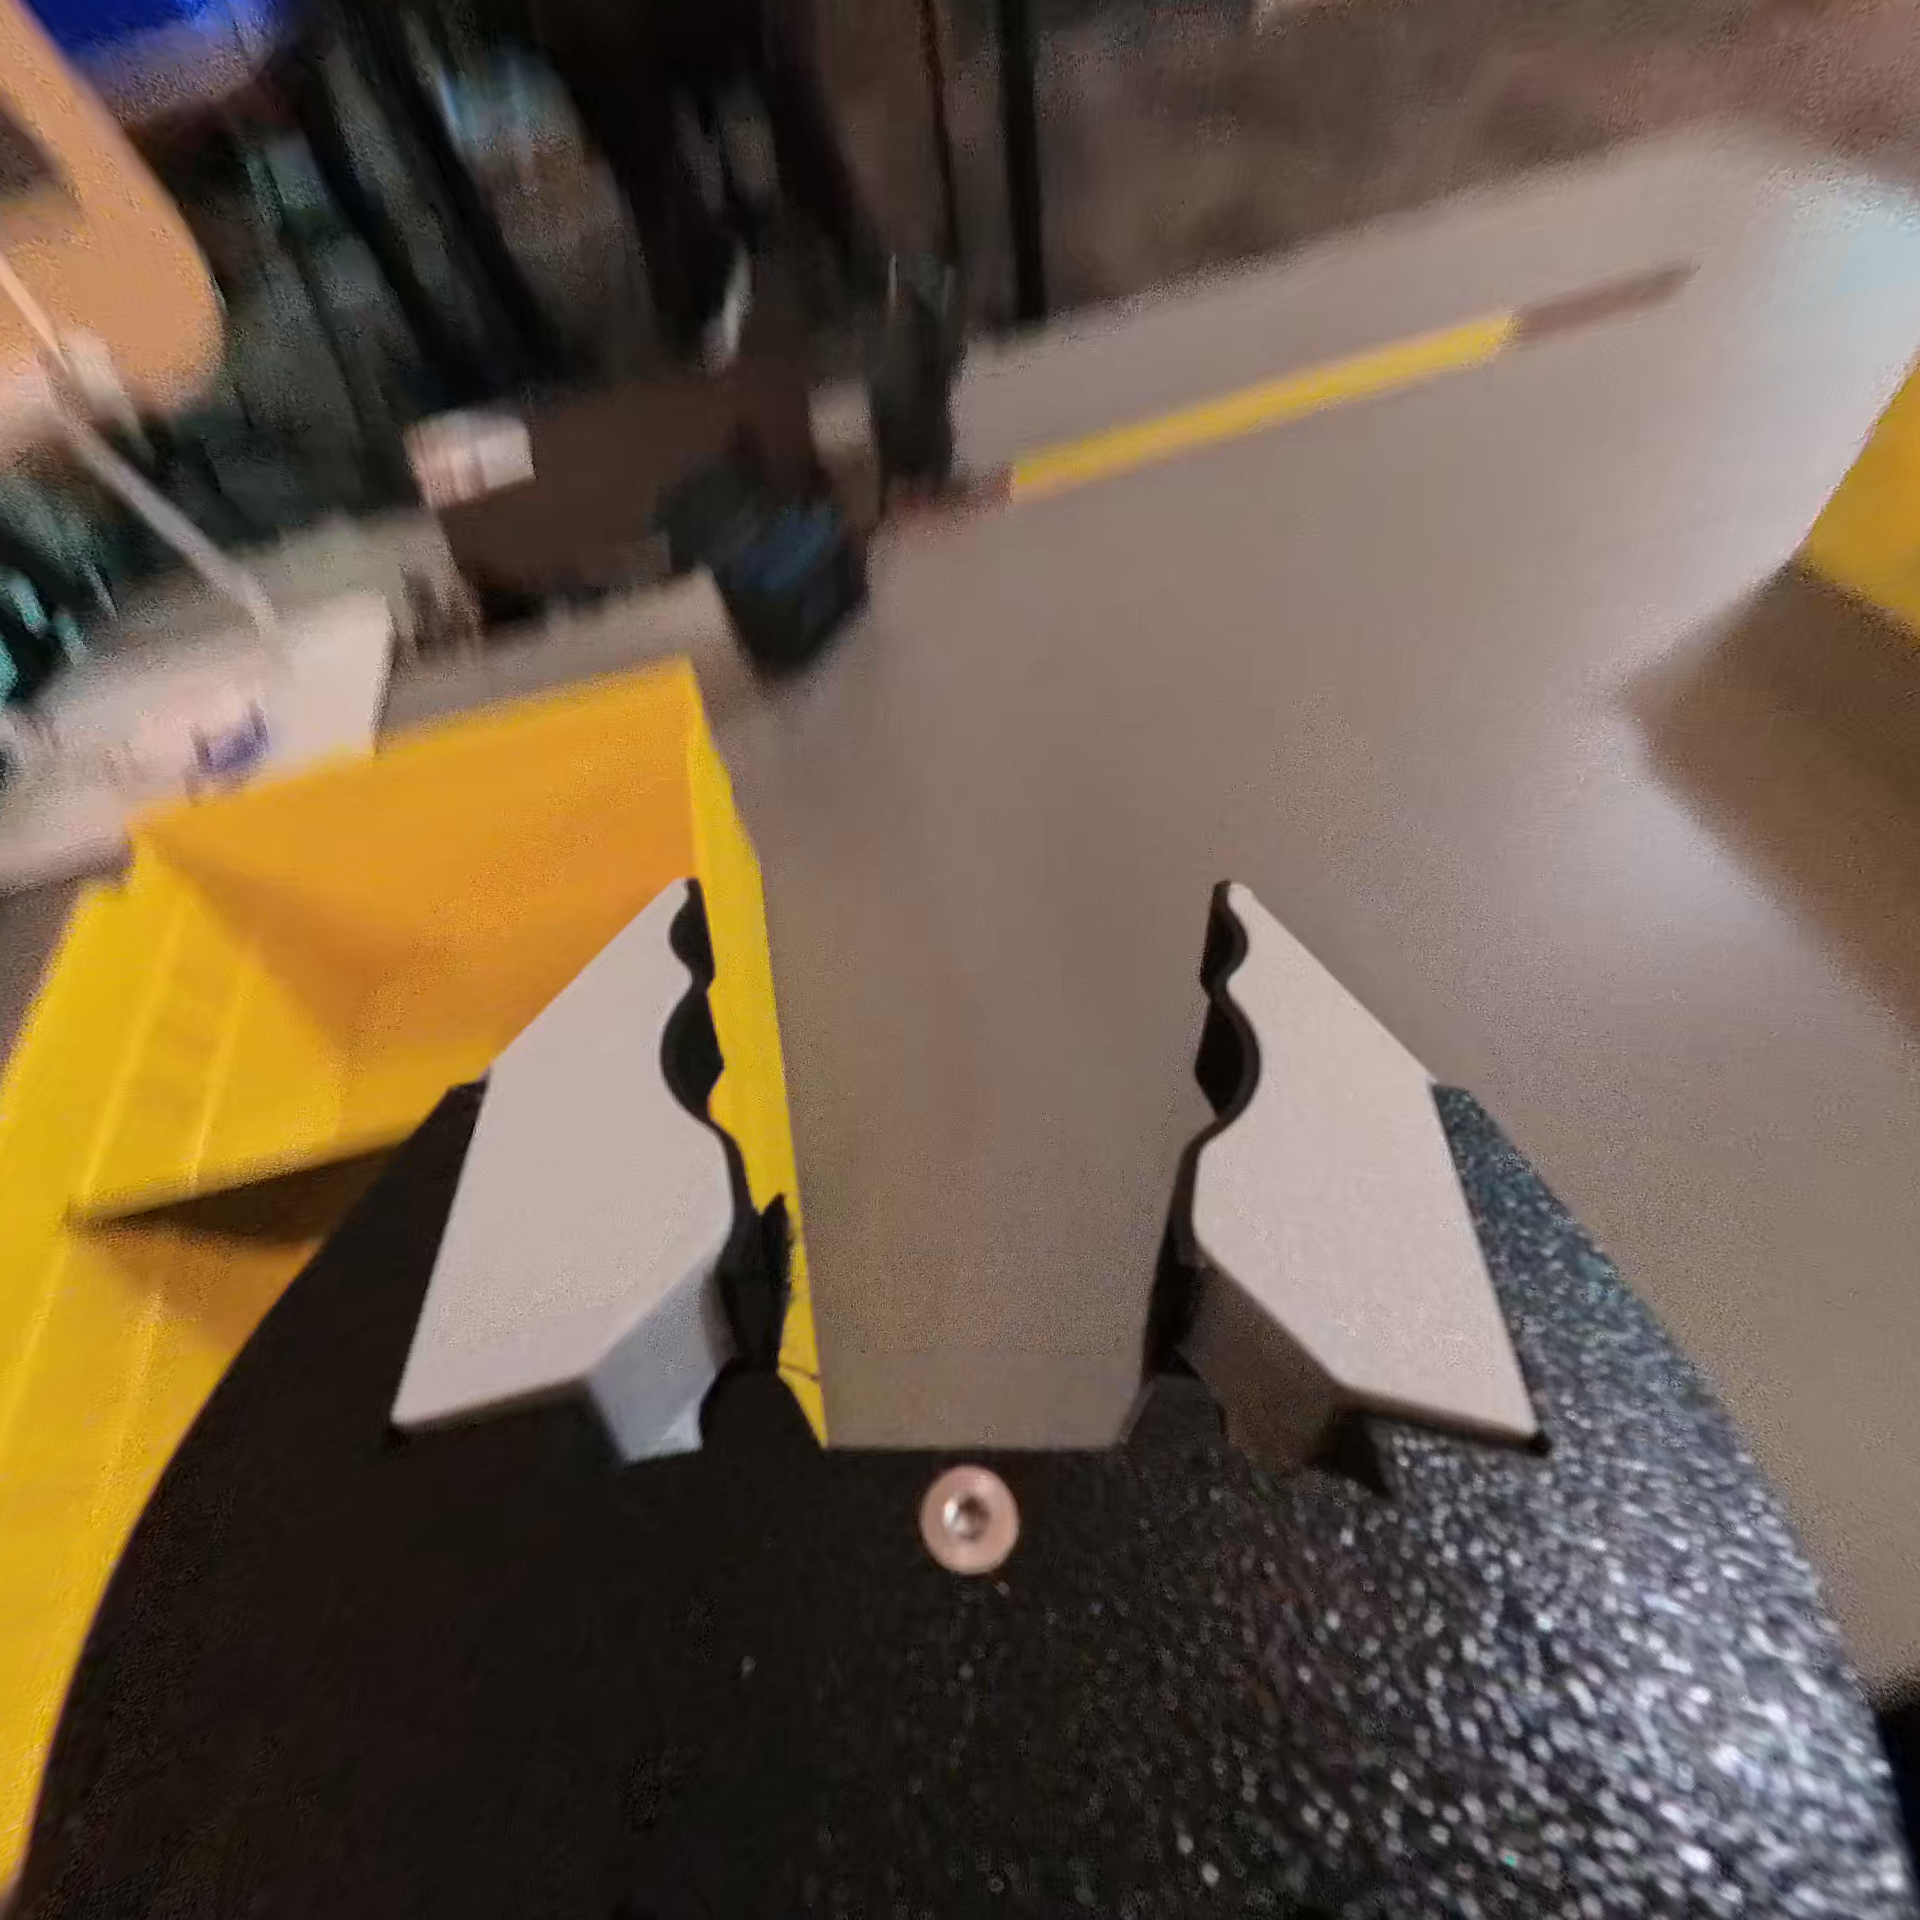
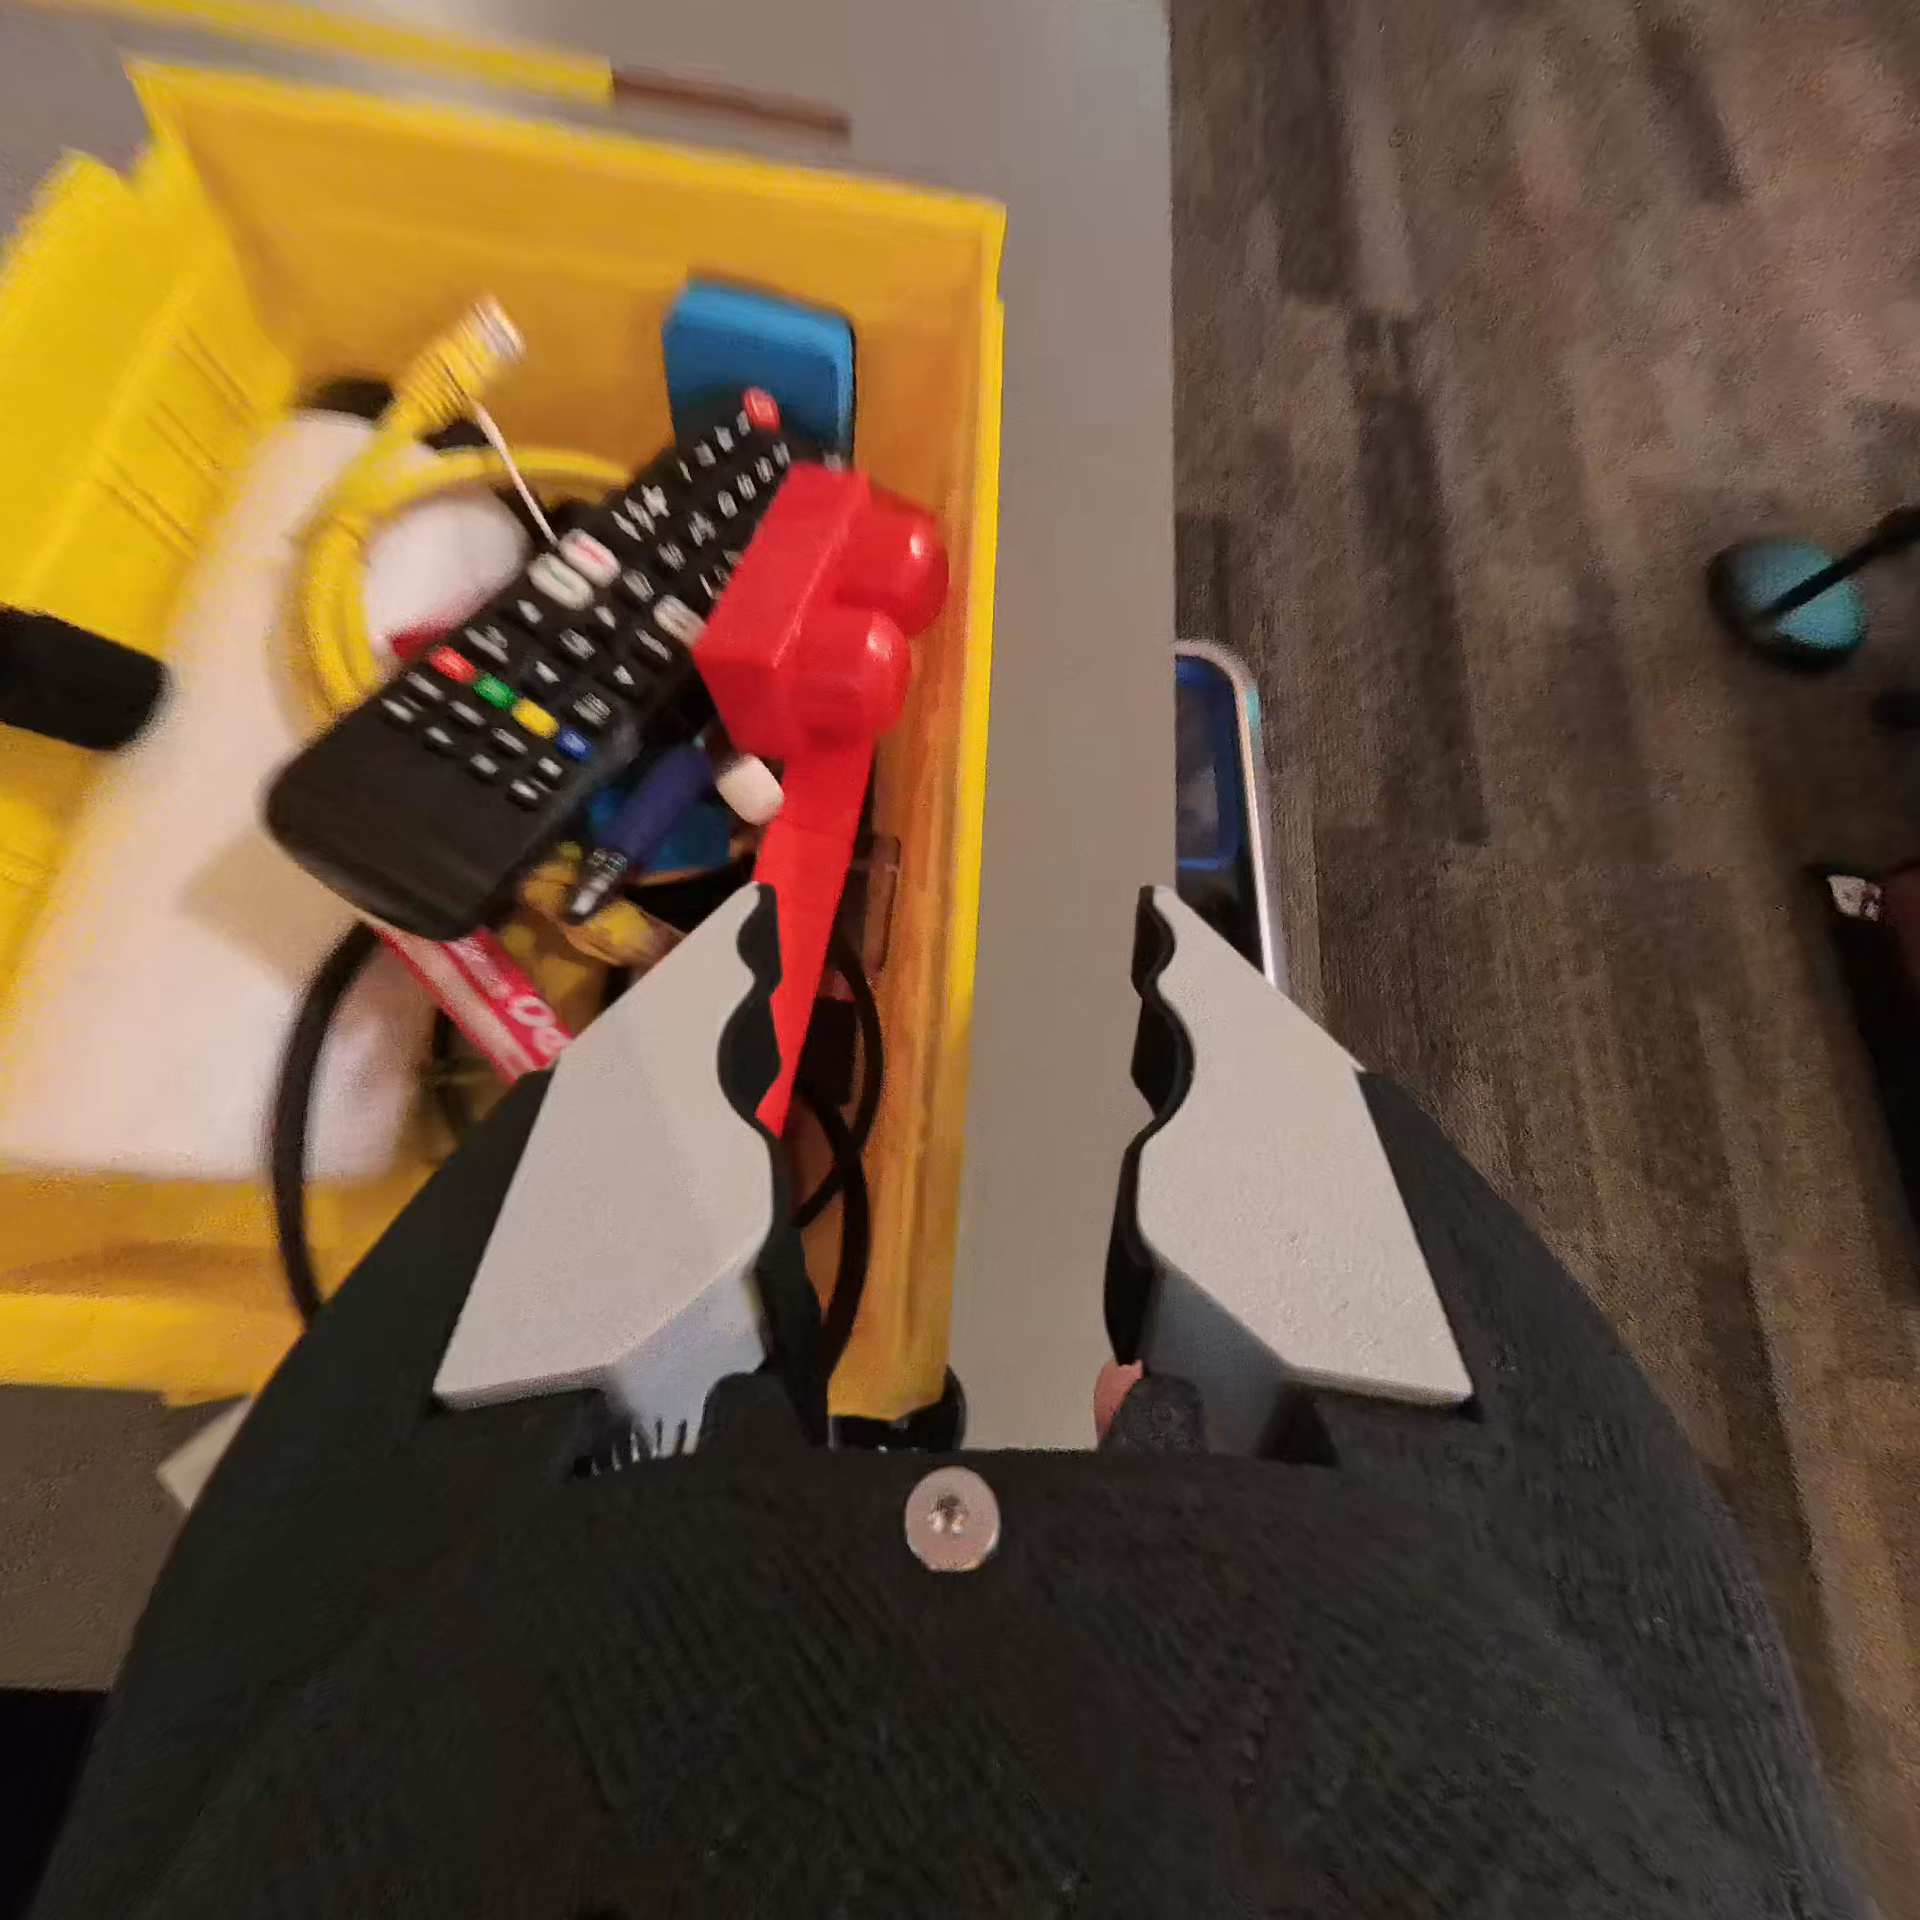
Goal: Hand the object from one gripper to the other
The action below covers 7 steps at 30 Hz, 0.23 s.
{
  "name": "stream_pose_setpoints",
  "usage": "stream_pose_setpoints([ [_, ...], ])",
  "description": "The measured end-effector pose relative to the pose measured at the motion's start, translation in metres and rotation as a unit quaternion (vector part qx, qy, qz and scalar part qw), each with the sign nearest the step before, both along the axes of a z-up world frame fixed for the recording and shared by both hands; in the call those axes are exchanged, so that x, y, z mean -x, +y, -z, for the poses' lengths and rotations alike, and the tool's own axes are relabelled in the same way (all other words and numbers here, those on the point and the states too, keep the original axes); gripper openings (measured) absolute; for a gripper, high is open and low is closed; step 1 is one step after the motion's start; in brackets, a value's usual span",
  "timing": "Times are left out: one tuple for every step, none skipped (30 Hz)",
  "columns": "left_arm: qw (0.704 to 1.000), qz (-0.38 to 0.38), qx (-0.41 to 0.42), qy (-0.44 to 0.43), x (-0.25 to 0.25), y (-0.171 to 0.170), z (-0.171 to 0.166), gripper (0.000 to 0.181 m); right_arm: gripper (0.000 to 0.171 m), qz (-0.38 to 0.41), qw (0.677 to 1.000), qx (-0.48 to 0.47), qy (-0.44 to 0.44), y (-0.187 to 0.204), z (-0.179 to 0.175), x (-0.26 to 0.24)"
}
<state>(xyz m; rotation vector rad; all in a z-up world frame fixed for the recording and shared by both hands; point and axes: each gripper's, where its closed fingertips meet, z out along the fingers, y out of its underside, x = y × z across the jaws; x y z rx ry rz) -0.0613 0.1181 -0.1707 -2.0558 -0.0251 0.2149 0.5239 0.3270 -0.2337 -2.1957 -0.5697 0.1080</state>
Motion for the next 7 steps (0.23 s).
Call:
stream_pose_setpoints([
  [0.998,-0.021,0.052,-0.021,0.01,-0.012,0.015,0.093,0.063,-0.005,1.0,0.015,-0.014,0.002,0.009,-0.001],
  [0.994,-0.043,0.092,-0.03,0.022,-0.025,0.028,0.093,0.053,-0.01,0.999,0.028,-0.021,0.003,0.016,-0.002],
  [0.99,-0.066,0.118,-0.027,0.036,-0.036,0.037,0.093,0.048,-0.018,0.999,0.041,-0.021,0.004,0.021,0.0],
  [0.986,-0.087,0.141,-0.022,0.049,-0.047,0.044,0.093,0.041,-0.025,0.998,0.053,-0.016,0.004,0.024,0.003],
  [0.981,-0.1,0.165,-0.026,0.059,-0.058,0.053,0.092,0.031,-0.032,0.998,0.061,-0.01,0.005,0.027,0.006],
  [0.977,-0.098,0.187,-0.04,0.063,-0.065,0.062,0.092,0.021,-0.038,0.997,0.067,-0.001,0.006,0.028,0.01],
  [0.973,-0.093,0.204,-0.06,0.064,-0.069,0.071,0.091,0.013,-0.036,0.997,0.069,0.008,0.009,0.029,0.013],
])
